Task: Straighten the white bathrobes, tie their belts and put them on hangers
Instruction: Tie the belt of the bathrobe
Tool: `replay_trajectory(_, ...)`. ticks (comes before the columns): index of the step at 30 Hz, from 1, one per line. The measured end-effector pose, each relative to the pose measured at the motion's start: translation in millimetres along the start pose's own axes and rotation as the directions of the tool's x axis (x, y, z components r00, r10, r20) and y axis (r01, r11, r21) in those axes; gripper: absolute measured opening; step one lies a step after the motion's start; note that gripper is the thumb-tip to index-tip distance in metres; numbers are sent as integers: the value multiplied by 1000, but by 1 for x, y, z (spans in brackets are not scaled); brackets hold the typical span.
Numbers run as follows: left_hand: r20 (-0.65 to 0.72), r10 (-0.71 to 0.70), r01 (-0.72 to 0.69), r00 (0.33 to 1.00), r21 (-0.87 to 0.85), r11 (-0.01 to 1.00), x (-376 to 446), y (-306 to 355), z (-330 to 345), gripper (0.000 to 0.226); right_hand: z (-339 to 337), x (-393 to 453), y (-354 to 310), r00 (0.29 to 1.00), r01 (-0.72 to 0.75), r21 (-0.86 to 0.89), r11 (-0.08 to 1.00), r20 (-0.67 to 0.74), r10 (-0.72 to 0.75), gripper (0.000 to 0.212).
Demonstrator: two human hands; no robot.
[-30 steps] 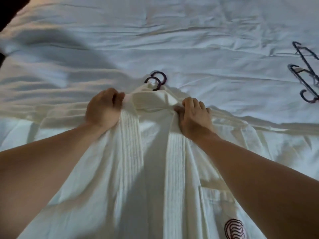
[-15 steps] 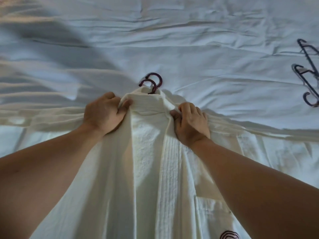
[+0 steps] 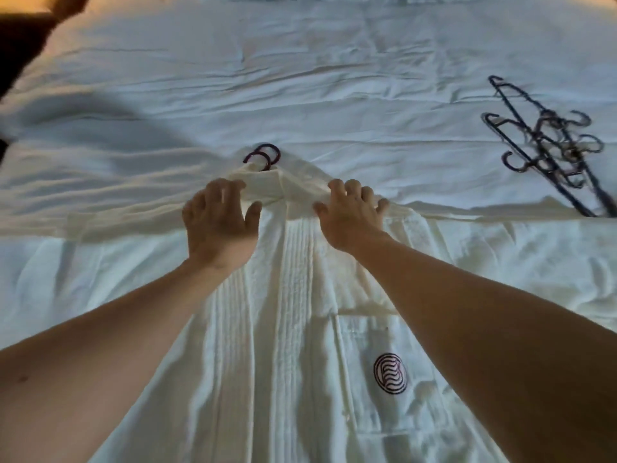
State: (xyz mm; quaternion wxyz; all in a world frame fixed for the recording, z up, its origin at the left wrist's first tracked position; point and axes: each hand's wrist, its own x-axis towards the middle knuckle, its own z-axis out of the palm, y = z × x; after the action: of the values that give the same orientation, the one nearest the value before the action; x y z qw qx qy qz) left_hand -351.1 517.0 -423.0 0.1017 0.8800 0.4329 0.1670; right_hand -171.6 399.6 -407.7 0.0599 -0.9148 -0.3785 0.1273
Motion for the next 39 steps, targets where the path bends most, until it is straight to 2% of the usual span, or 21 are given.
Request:
replay_trajectory(4, 82, 63, -51, 995, -151, 987, -65, 60, -12, 28, -23, -62, 60, 993, -80, 221, 972, -62, 96, 38)
replay_trajectory(7, 208, 168, -126, 963, -200, 972, -111, 109, -14, 21, -36, -106, 111, 975, -164, 363, 917, -82, 206, 28)
replay_trajectory(10, 336, 305, -234, 891, -235, 943, -159, 163, -12, 22, -45, -155, 168, 946, -234, 424, 875, -107, 305, 23)
replay_trajectory(13, 445, 396, -320, 803, -240, 917, -201, 209, -13, 36, -55, -201, 212, 909, -278, 504, 818, -136, 394, 18)
replay_trajectory(16, 544, 371, -345, 753, -153, 926, -245, 249, -4, 57, -61, -255, 250, 814, -405, 551, 730, -147, 562, 16)
replay_trajectory(19, 636, 276, -312, 721, -58, 948, -274, 269, 12, 63, -53, -304, 274, 760, -525, 550, 649, -40, 649, 32)
replay_trajectory(22, 634, 223, -302, 740, 18, 953, -291, 271, 24, 73, -39, -345, 289, 721, -623, 478, 619, 42, 692, 41)
replay_trajectory(24, 607, 212, -304, 766, 52, 951, -301, 271, 28, 82, -28, -364, 300, 665, -710, 442, 548, 164, 729, 42)
replay_trajectory(25, 590, 208, -297, 780, 56, 953, -302, 270, 30, 84, -23, -369, 302, 606, -765, 448, 462, 260, 752, 42)
replay_trajectory(26, 584, 200, -292, 787, 67, 954, -307, 275, 33, 84, -19, -377, 312, 533, -805, 496, 325, 363, 765, 46)
replay_trajectory(27, 578, 184, -277, 795, 76, 958, -304, 271, 34, 84, -18, -375, 310, 462, -800, 586, 126, 470, 752, 53)
replay_trajectory(28, 575, 175, -271, 799, 86, 959, -306, 273, 35, 82, -16, -375, 315, 412, -729, 673, -127, 579, 703, 56)
replay_trajectory(29, 569, 170, -265, 804, 89, 960, -306, 273, 36, 81, -17, -372, 319, 395, -618, 703, -352, 665, 634, 49)
replay_trajectory(30, 558, 168, -262, 813, 93, 961, -307, 274, 37, 81, -17, -367, 326, 403, -506, 697, -507, 711, 576, 40)
replay_trajectory(32, 531, 174, -265, 829, 101, 959, -310, 274, 38, 81, -22, -357, 338, 450, -426, 664, -615, 745, 492, 30)
replay_trajectory(34, 522, 177, -266, 834, 100, 959, -312, 274, 39, 82, -27, -350, 350, 540, -421, 655, -628, 737, 407, 23)
replay_trajectory(36, 539, 164, -251, 826, 92, 964, -310, 274, 39, 84, -37, -345, 361, 591, -406, 672, -619, 710, 383, 18)
replay_trajectory(37, 547, 159, -244, 821, 84, 966, -309, 275, 38, 85, -43, -342, 368, 615, -362, 675, -644, 691, 379, 18)
replay_trajectory(39, 574, 141, -236, 807, 94, 967, -308, 277, 36, 80, -64, -337, 381, 687, -181, 645, -743, 623, 374, 32)
